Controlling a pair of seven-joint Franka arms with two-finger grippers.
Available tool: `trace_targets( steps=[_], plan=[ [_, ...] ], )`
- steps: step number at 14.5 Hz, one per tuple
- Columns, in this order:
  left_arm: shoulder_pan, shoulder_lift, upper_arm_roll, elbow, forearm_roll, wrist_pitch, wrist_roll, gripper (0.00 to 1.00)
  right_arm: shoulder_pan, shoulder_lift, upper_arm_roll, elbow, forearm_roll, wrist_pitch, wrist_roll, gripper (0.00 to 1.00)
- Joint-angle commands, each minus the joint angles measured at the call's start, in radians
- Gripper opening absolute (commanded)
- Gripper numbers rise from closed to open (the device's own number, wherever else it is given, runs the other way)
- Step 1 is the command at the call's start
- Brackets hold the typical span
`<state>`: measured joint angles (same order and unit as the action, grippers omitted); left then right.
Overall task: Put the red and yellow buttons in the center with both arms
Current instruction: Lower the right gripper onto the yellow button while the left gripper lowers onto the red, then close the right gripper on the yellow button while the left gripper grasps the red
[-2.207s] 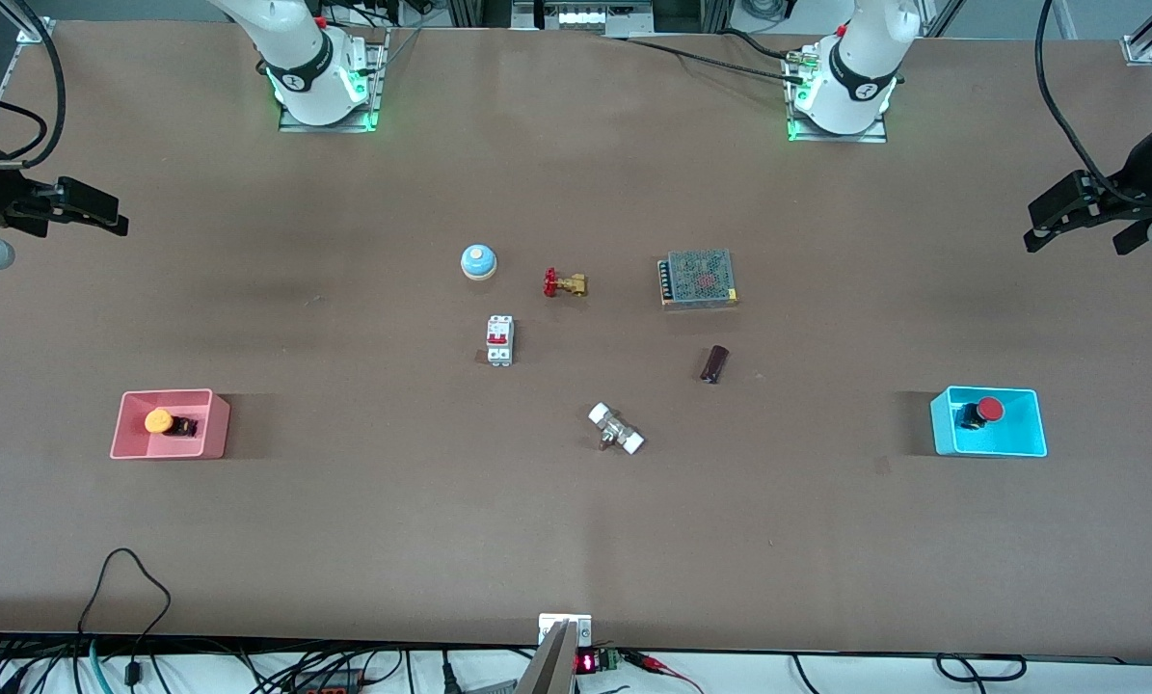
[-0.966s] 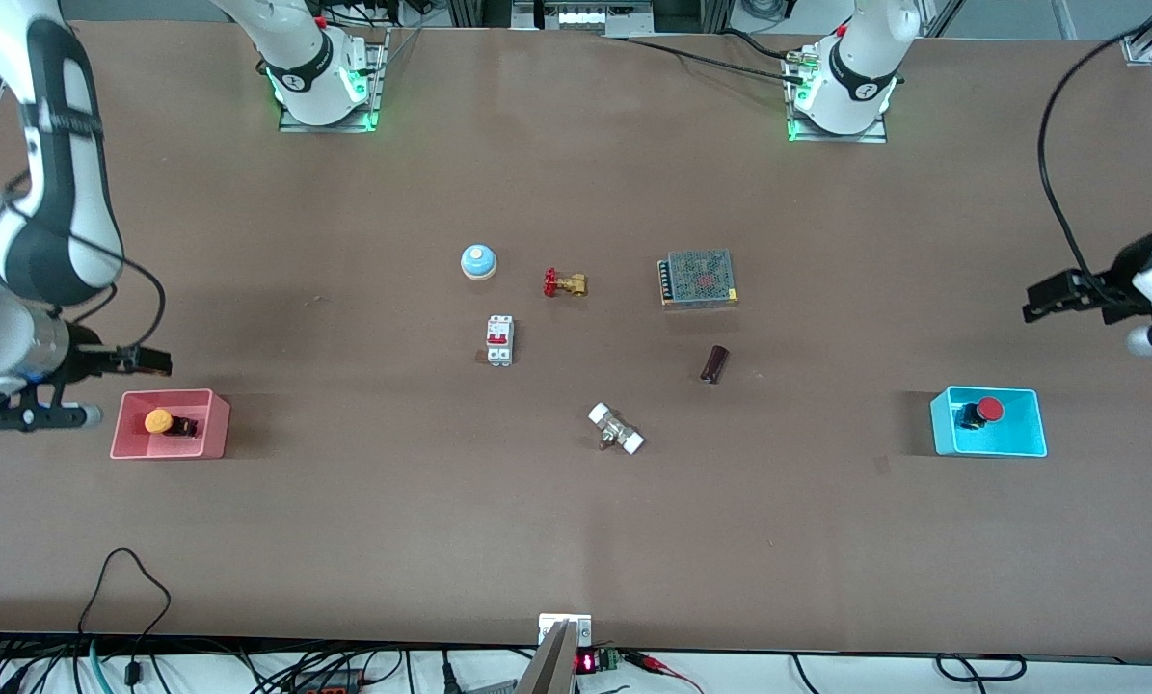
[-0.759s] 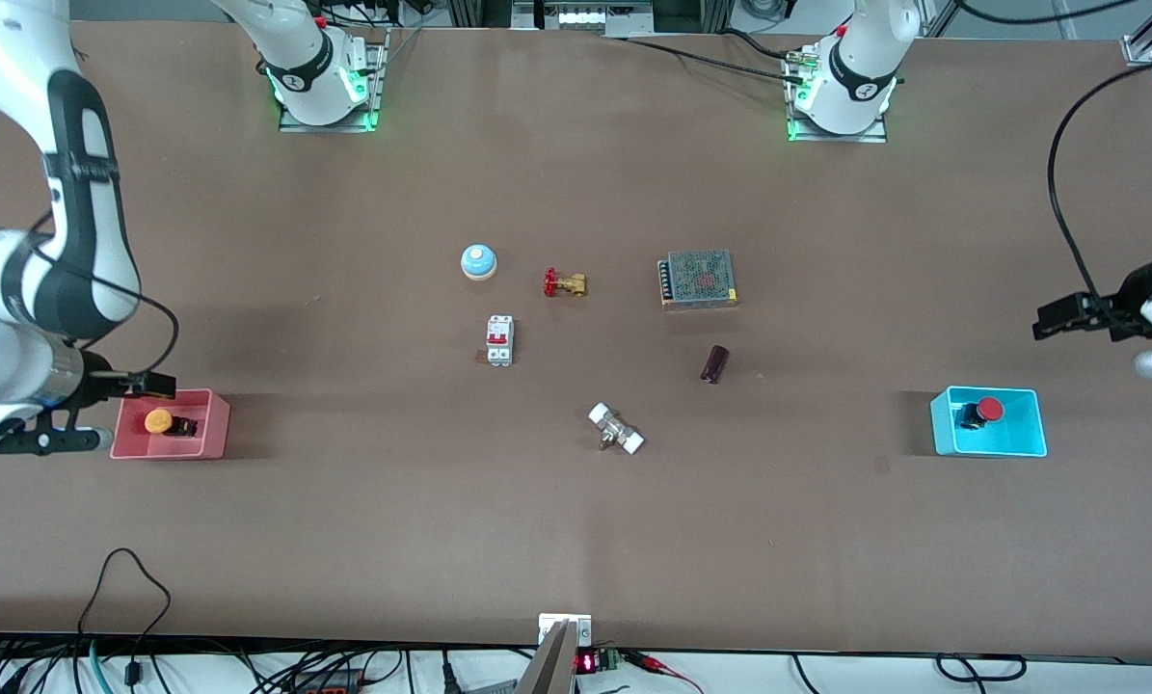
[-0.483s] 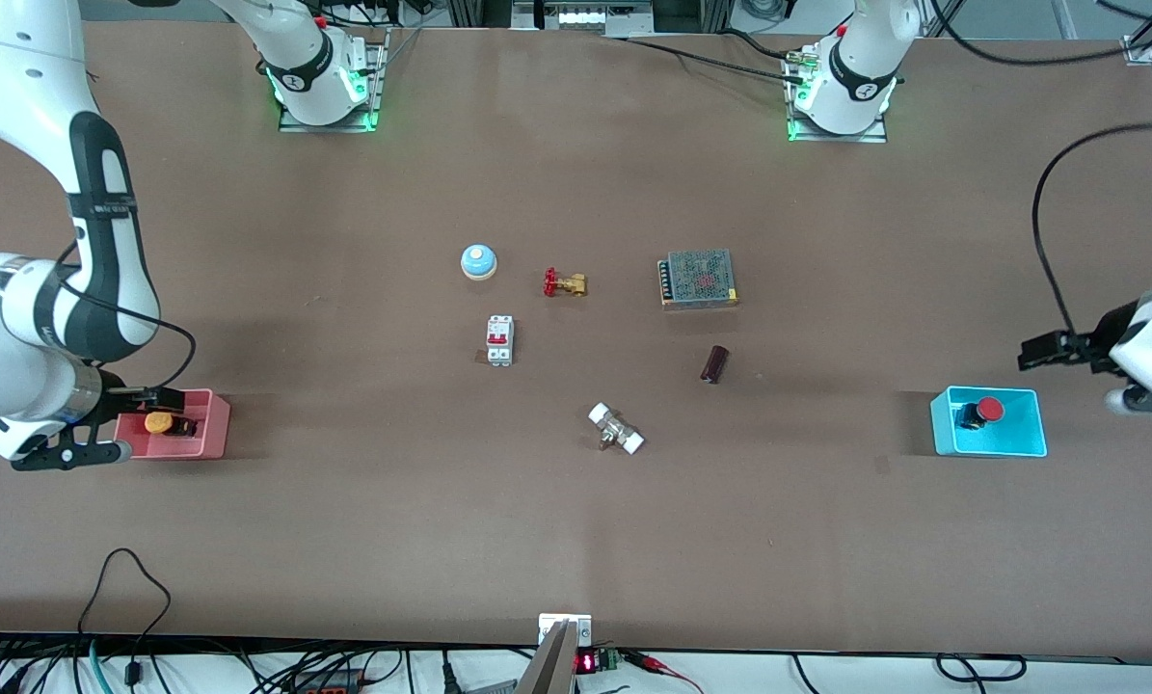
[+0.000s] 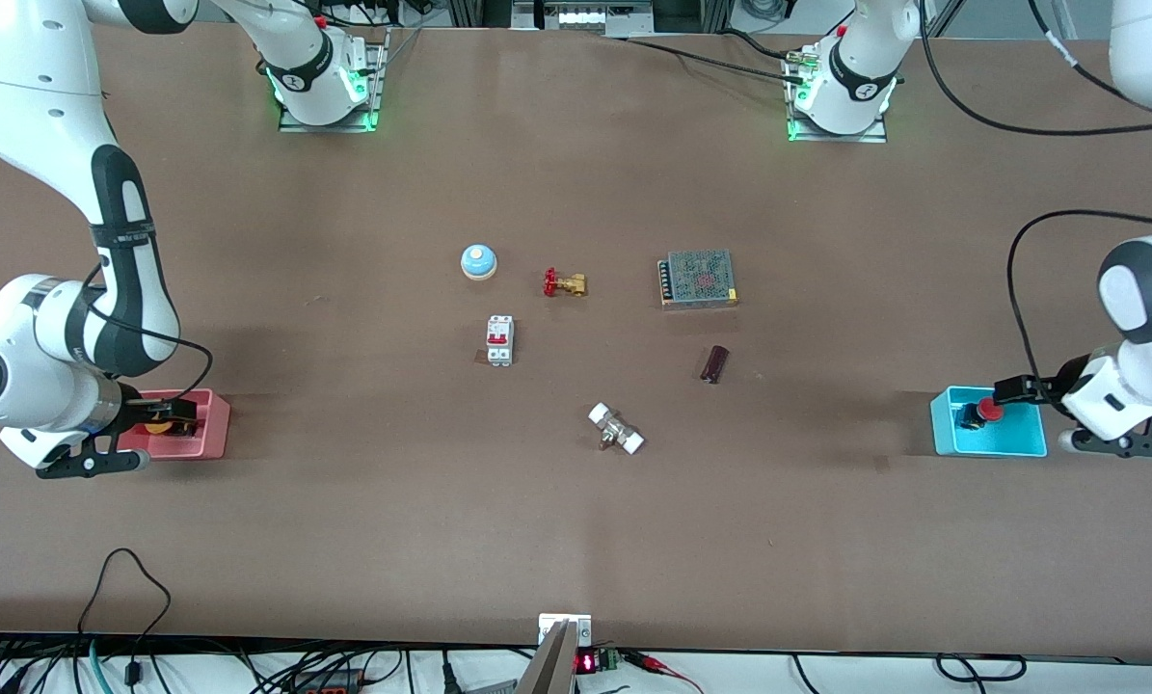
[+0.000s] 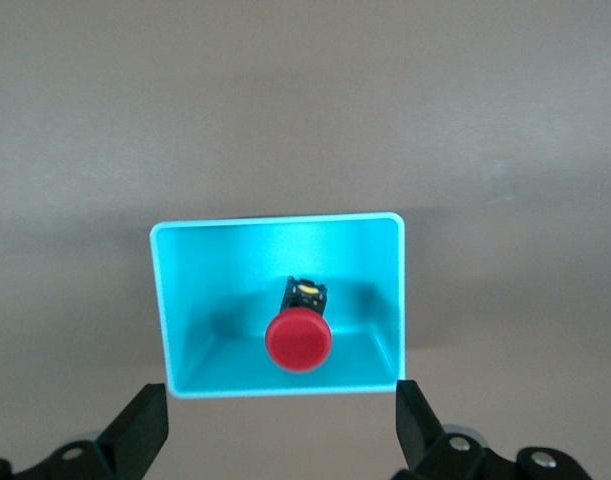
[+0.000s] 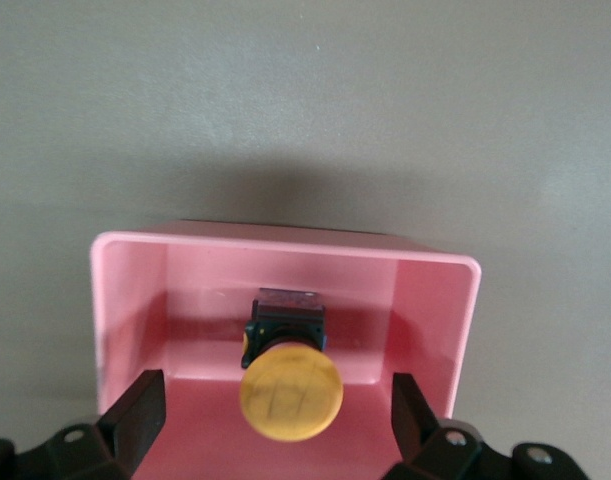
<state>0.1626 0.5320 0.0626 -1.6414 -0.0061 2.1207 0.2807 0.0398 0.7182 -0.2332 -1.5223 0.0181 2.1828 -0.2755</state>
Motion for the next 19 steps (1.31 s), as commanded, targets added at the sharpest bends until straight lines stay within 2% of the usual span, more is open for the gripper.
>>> trace_targets(
  steps=[1, 6, 9, 12, 14, 15, 17, 19],
  plan=[
    [0.014, 0.048, -0.001, 0.018, 0.000, 0.027, 0.025, 1.00, -0.024, 0.017, 0.011, 0.024, 0.017, 0.002, -0.022, 1.00],
    [0.014, 0.092, -0.001, 0.015, -0.008, 0.036, 0.012, 1.00, -0.035, 0.035, 0.011, 0.024, 0.071, 0.000, -0.025, 1.00],
    [0.014, 0.105, -0.001, 0.014, -0.008, 0.036, 0.012, 0.99, -0.035, 0.040, 0.011, 0.024, 0.071, 0.000, -0.033, 1.00],
    [0.014, 0.106, -0.001, 0.015, -0.011, 0.036, -0.001, 0.82, -0.035, 0.044, 0.011, 0.024, 0.069, 0.000, -0.050, 1.00],
    [0.011, 0.109, -0.001, 0.015, -0.011, 0.036, -0.020, 0.69, -0.037, 0.044, 0.011, 0.024, 0.069, 0.000, -0.050, 0.92],
    [0.009, 0.109, -0.001, 0.015, -0.011, 0.036, -0.021, 0.62, -0.037, 0.046, 0.011, 0.024, 0.069, 0.000, -0.050, 0.84],
    [0.008, 0.111, -0.001, 0.017, -0.012, 0.036, -0.028, 0.48, -0.035, 0.044, 0.011, 0.025, 0.069, 0.000, -0.051, 0.55],
    [0.009, 0.109, -0.001, 0.018, -0.012, 0.035, -0.028, 0.38, -0.035, 0.044, 0.011, 0.025, 0.068, 0.000, -0.051, 0.36]
  ],
)
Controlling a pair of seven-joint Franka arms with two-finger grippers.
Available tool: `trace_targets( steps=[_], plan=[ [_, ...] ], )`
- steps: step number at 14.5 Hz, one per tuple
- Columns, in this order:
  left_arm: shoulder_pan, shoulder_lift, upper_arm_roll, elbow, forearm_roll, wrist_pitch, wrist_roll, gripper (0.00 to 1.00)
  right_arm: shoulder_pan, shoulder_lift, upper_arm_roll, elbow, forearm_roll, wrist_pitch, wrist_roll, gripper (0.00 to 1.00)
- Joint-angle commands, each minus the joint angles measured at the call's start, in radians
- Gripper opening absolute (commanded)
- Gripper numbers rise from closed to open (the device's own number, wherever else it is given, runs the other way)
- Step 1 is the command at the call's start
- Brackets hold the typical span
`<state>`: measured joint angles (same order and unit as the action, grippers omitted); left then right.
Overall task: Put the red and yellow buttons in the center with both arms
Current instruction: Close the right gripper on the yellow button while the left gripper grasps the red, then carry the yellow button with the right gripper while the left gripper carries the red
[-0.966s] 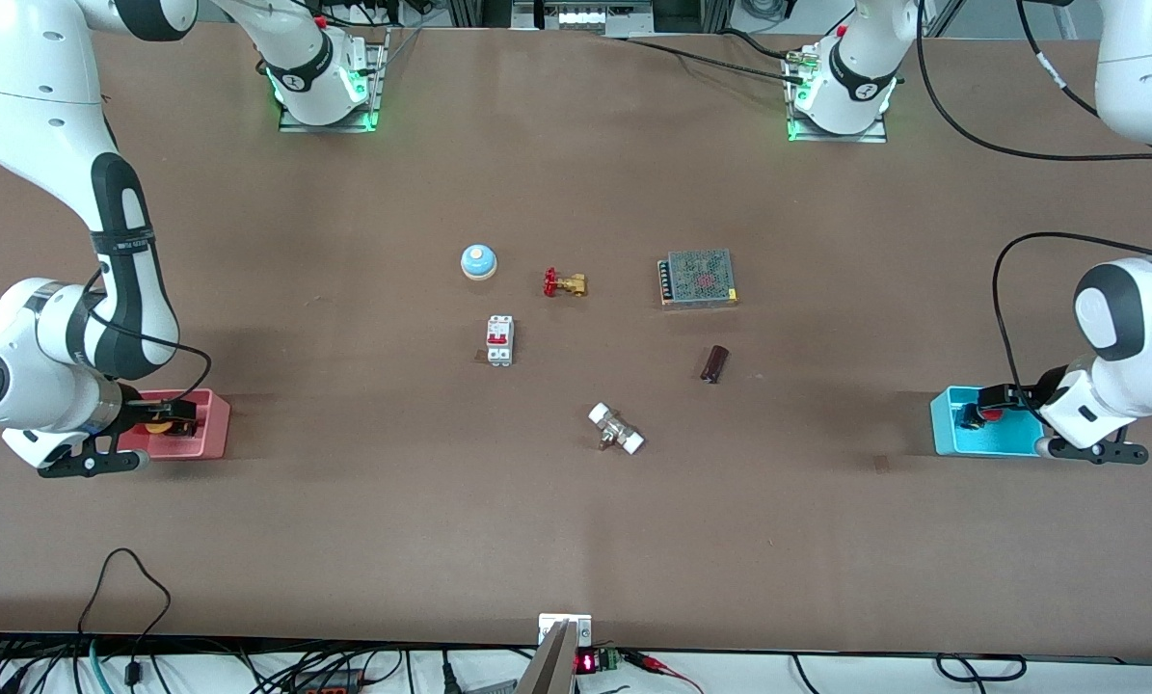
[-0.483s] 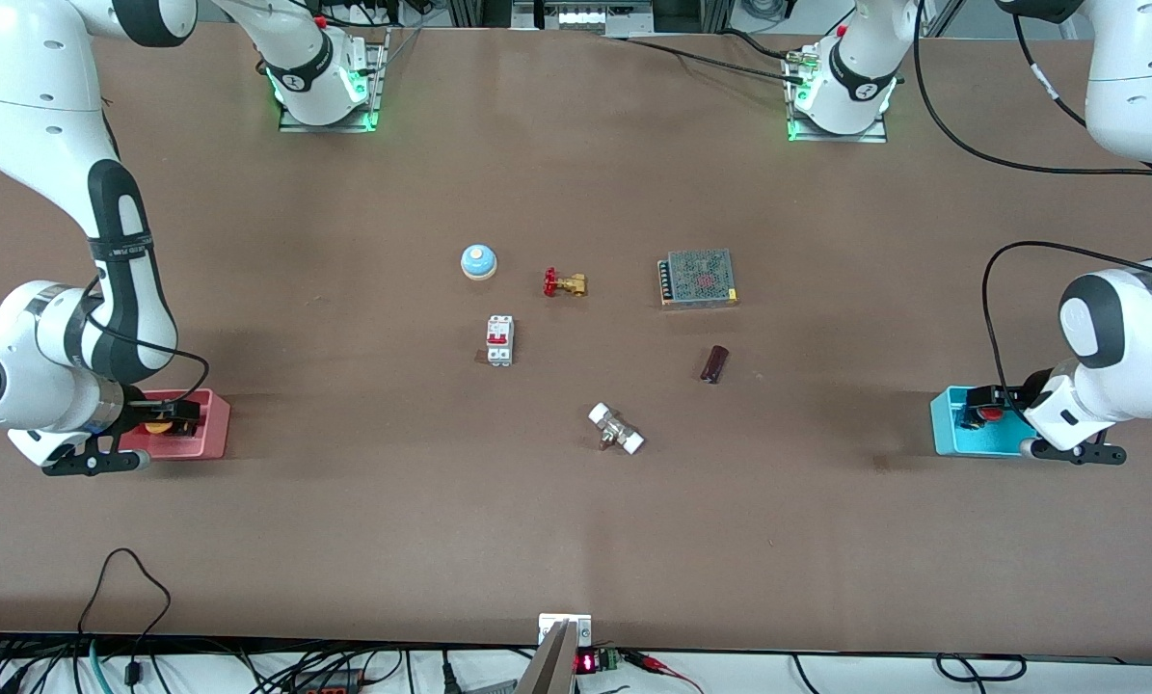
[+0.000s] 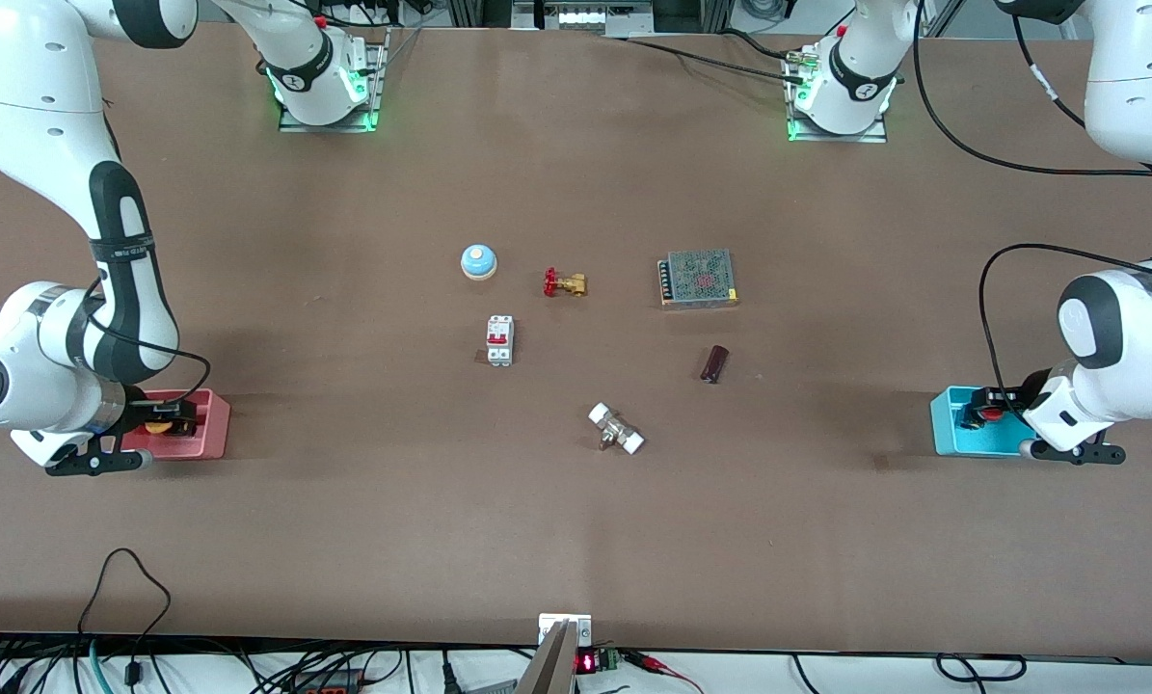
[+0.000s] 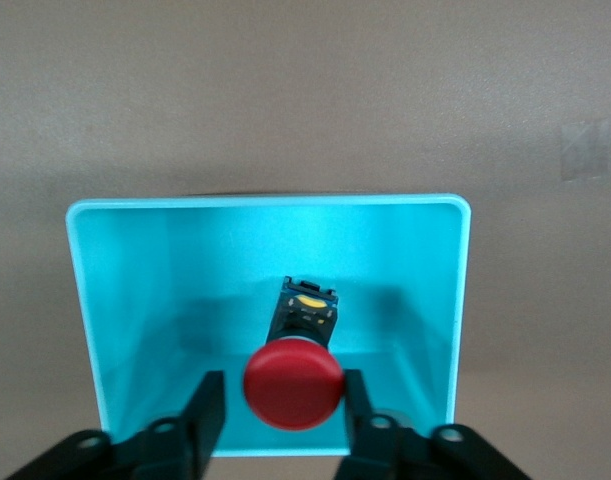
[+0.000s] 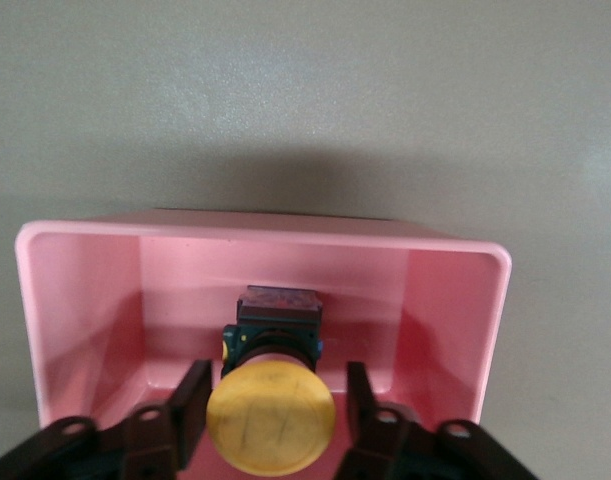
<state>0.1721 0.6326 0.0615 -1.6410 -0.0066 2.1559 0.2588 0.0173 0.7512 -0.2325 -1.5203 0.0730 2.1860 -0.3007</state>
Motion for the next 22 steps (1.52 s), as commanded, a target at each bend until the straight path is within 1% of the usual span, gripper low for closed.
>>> trace_targets(
  steps=[1, 3, 5, 8, 9, 11, 13, 16, 18, 19, 22],
  plan=[
    [-0.002, 0.007, -0.002, 0.020, -0.012, -0.001, -0.006, 0.34, -0.013, 0.011, 0.010, 0.023, 0.013, -0.003, -0.026, 0.31],
    [-0.002, -0.008, 0.000, 0.024, -0.012, -0.002, -0.006, 0.28, -0.011, 0.010, 0.010, 0.029, 0.014, -0.011, -0.026, 0.27],
    [-0.003, -0.042, -0.002, 0.026, -0.012, -0.010, -0.004, 0.27, -0.008, 0.001, 0.010, 0.032, 0.016, -0.020, -0.026, 0.27],
    [-0.013, -0.100, -0.009, 0.026, -0.010, -0.028, -0.006, 0.26, -0.002, -0.027, 0.012, 0.049, 0.014, -0.069, -0.026, 0.27],
    [-0.019, -0.120, -0.011, 0.026, -0.010, -0.047, -0.007, 0.26, -0.002, -0.045, 0.013, 0.077, 0.011, -0.104, -0.026, 0.27],
    [-0.040, -0.155, -0.011, 0.026, -0.009, -0.077, -0.027, 0.26, 0.024, -0.075, 0.013, 0.135, 0.010, -0.232, -0.022, 0.27],
    [-0.069, -0.186, -0.012, 0.023, -0.009, -0.126, -0.071, 0.26, 0.074, -0.105, 0.009, 0.193, 0.010, -0.355, -0.011, 0.26],
    [-0.123, -0.215, -0.017, 0.013, -0.010, -0.185, -0.182, 0.26, 0.137, -0.153, 0.012, 0.189, 0.014, -0.379, 0.018, 0.24],
    [-0.143, -0.228, -0.048, -0.013, -0.010, -0.186, -0.268, 0.26, 0.206, -0.148, 0.013, 0.183, 0.027, -0.381, 0.098, 0.24],
    [-0.143, -0.228, -0.075, -0.023, -0.010, -0.186, -0.309, 0.26, 0.257, -0.144, 0.013, 0.183, 0.042, -0.371, 0.129, 0.24],
    [-0.144, -0.226, -0.147, -0.060, -0.010, -0.174, -0.423, 0.26, 0.378, -0.118, 0.012, 0.183, 0.135, -0.365, 0.268, 0.24]
  ],
)
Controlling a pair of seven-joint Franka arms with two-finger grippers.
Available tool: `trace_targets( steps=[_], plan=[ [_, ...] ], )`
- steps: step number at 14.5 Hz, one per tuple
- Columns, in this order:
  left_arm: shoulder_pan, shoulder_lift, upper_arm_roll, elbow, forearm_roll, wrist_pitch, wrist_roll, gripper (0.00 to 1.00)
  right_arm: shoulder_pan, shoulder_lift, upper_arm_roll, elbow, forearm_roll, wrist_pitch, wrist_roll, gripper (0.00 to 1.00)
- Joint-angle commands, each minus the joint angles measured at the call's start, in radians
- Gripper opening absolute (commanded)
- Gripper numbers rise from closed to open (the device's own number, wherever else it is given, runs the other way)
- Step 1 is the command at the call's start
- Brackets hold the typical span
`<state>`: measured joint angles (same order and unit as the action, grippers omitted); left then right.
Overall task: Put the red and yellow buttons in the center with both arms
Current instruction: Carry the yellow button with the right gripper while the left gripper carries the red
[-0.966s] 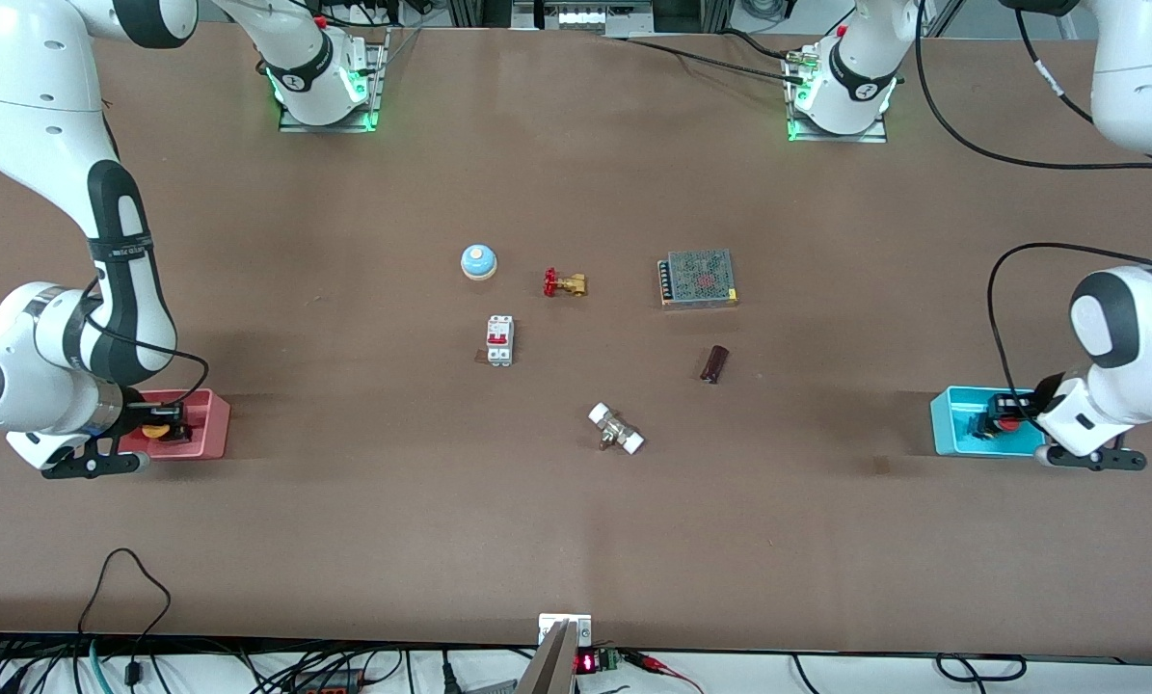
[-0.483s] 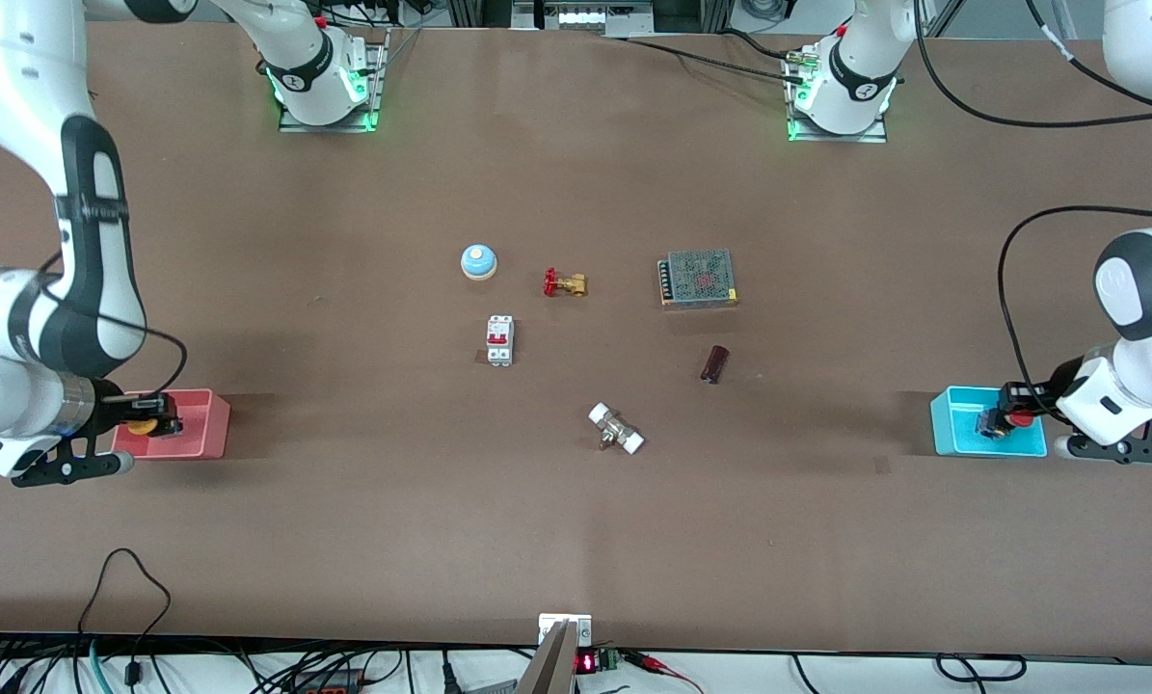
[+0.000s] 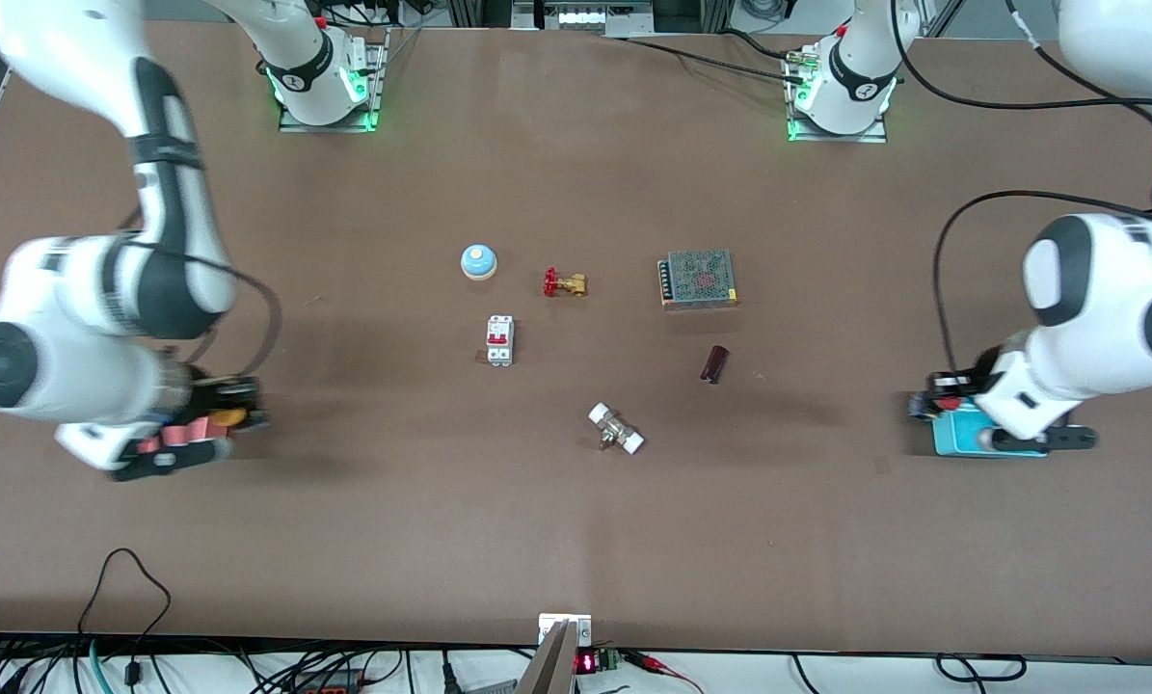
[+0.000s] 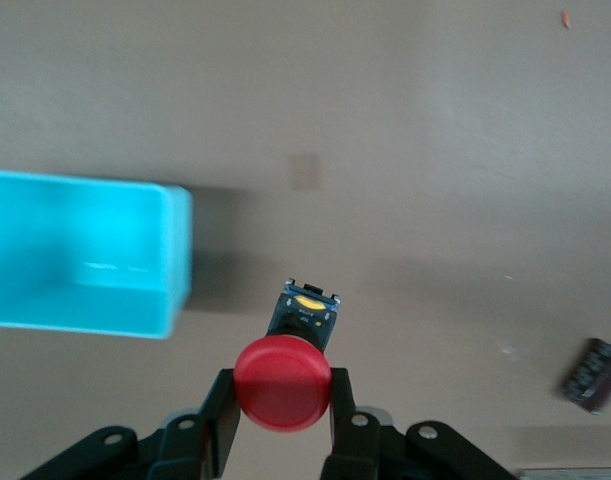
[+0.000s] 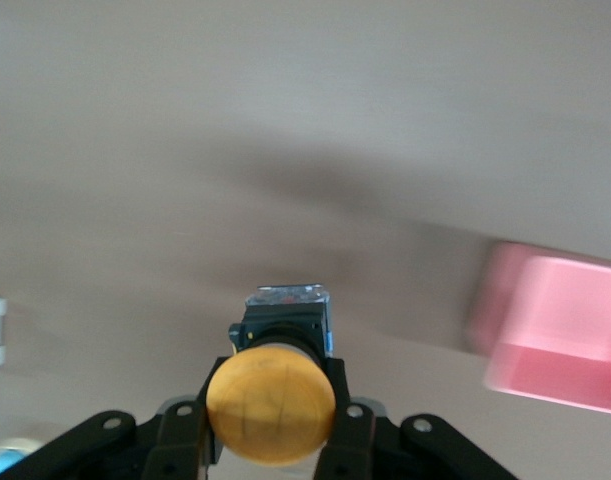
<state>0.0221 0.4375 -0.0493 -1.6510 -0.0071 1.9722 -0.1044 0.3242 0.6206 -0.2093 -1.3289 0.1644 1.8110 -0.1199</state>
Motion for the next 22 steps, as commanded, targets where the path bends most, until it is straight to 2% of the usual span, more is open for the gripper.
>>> trace_targets(
  steps=[1, 3, 6, 10, 19, 20, 21, 22],
  plan=[
    [0.005, -0.030, -0.055, -0.052, -0.010, 0.010, -0.084, 0.26, 0.114, 0.030, -0.012, -0.012, 0.044, 0.031, 0.145, 0.24],
    [-0.022, -0.023, -0.075, -0.070, -0.010, 0.033, -0.142, 0.26, 0.151, 0.047, -0.012, -0.045, 0.044, 0.073, 0.235, 0.24],
    [-0.059, -0.023, -0.075, -0.156, -0.008, 0.147, -0.195, 0.26, 0.190, 0.079, -0.012, -0.061, 0.040, 0.087, 0.348, 0.24],
    [-0.065, -0.016, -0.073, -0.207, -0.004, 0.203, -0.196, 0.26, 0.193, 0.117, -0.012, -0.064, 0.047, 0.090, 0.414, 0.24],
    [-0.074, 0.033, -0.073, -0.216, 0.001, 0.221, -0.196, 0.28, 0.223, 0.150, -0.012, -0.150, 0.041, 0.220, 0.457, 0.24],
    [-0.079, 0.039, -0.072, -0.216, 0.002, 0.228, -0.196, 0.30, 0.223, 0.151, -0.012, -0.150, 0.041, 0.220, 0.454, 0.32],
    [-0.080, 0.050, -0.073, -0.216, 0.001, 0.234, -0.196, 0.32, 0.223, 0.150, -0.012, -0.147, 0.043, 0.220, 0.457, 0.75],
    [-0.080, 0.055, -0.072, -0.216, 0.002, 0.237, -0.196, 0.32, 0.222, 0.146, -0.012, -0.142, 0.043, 0.215, 0.451, 1.00]
  ],
)
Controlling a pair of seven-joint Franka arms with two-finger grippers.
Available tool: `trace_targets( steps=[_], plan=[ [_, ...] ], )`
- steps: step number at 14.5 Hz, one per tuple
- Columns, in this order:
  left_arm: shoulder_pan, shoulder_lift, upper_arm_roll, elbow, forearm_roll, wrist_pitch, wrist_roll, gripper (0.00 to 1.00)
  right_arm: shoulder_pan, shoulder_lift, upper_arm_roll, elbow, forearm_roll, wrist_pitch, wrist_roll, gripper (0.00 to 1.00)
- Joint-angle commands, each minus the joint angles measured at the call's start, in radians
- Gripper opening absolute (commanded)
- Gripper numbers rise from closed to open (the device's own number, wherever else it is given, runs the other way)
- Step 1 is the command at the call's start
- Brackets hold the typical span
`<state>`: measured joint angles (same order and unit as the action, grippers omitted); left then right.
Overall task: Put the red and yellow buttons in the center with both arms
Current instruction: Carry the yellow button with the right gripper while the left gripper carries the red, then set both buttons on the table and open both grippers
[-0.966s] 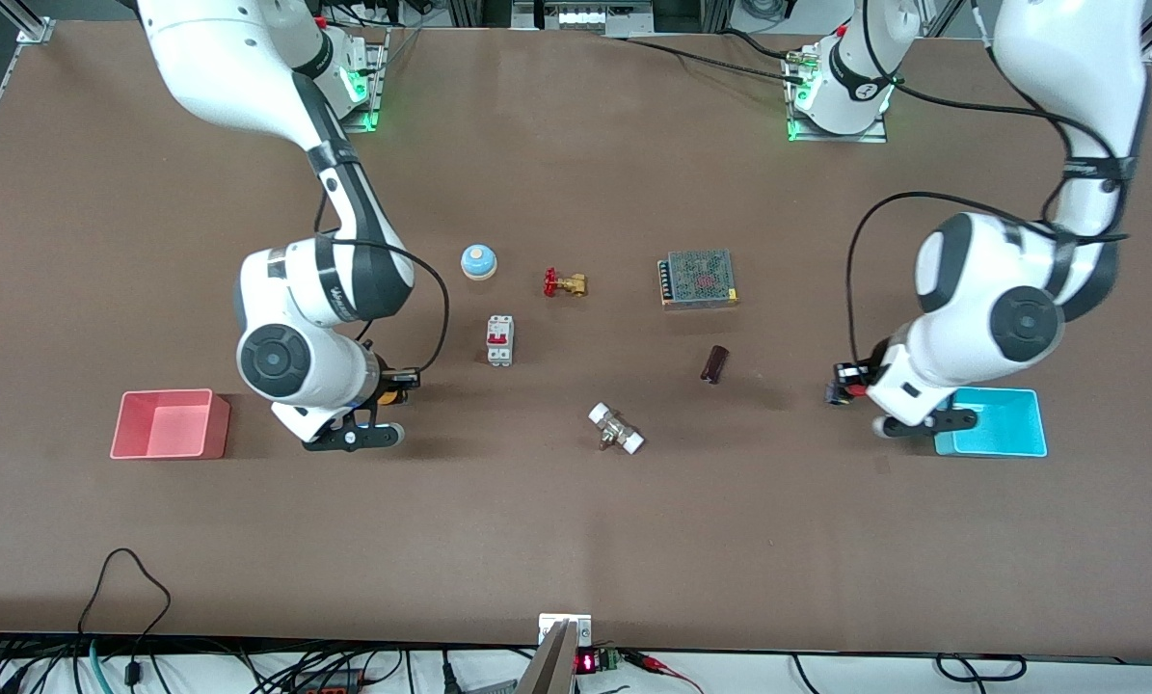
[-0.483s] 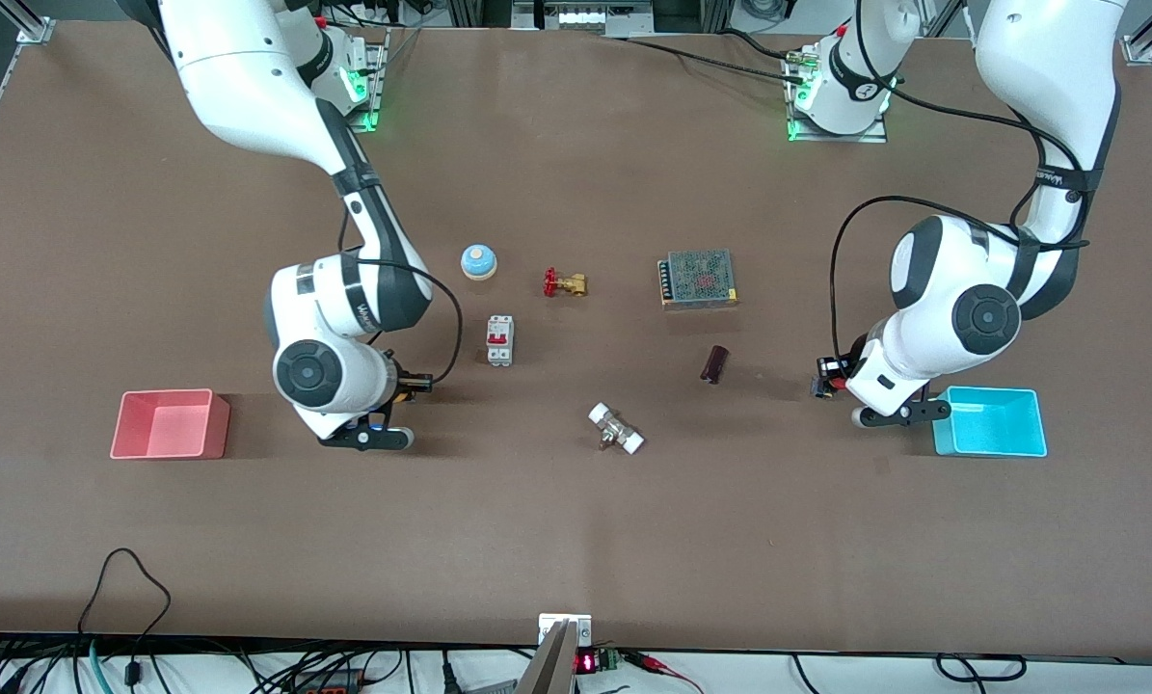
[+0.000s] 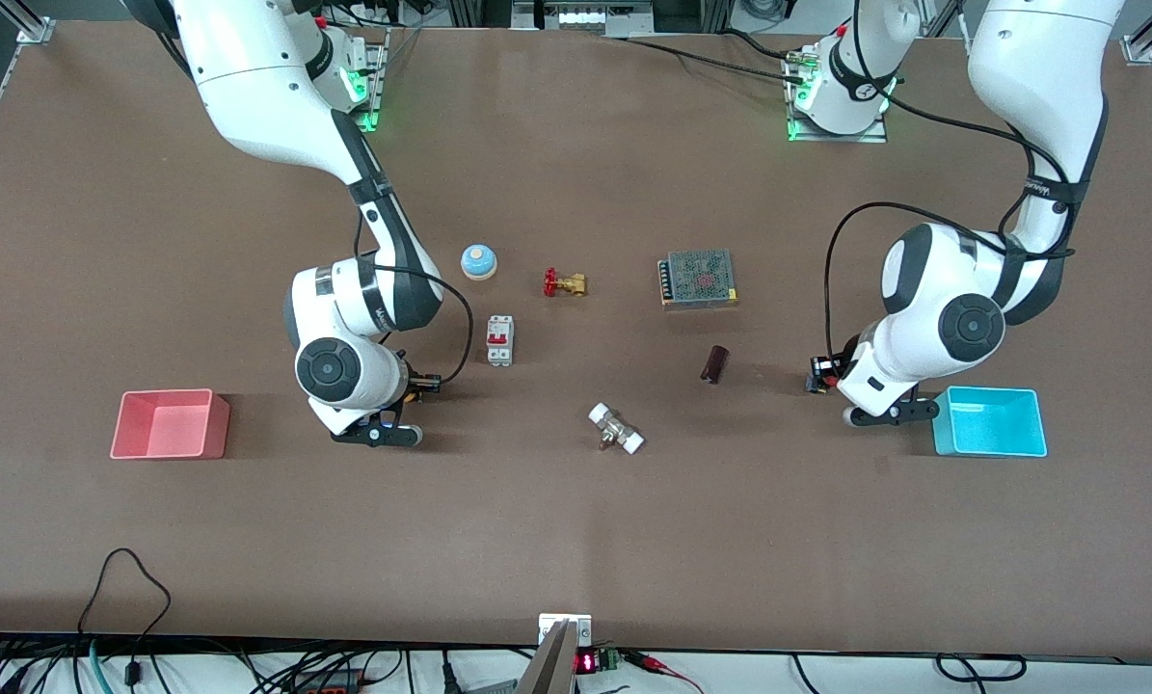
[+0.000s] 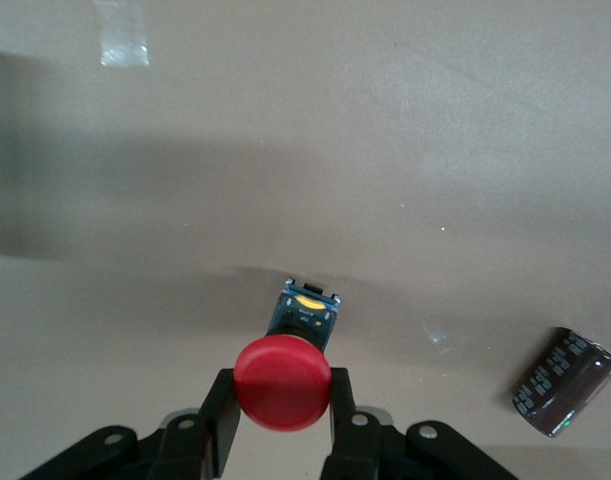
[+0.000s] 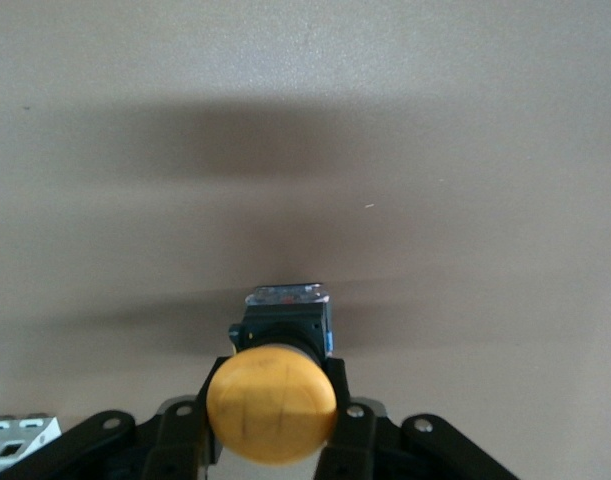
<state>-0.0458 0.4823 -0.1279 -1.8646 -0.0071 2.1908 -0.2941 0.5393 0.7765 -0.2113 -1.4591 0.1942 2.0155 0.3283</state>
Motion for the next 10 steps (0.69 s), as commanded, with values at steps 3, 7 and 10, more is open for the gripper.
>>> trace_targets(
  steps=[3, 7, 10],
  plan=[
    [-0.011, 0.015, 0.007, 0.001, 0.001, 0.026, -0.005, 0.52, 0.002, -0.051, -0.014, -0.004, 0.014, 0.003, 0.003, 1.00],
    [-0.003, -0.011, 0.010, 0.019, 0.001, 0.020, -0.002, 0.71, -0.007, -0.164, -0.023, -0.003, 0.007, -0.035, -0.002, 1.00],
    [0.006, -0.079, 0.017, 0.030, 0.001, -0.016, 0.006, 0.87, -0.015, -0.264, -0.072, -0.003, 0.005, -0.079, -0.017, 1.00]
  ],
)
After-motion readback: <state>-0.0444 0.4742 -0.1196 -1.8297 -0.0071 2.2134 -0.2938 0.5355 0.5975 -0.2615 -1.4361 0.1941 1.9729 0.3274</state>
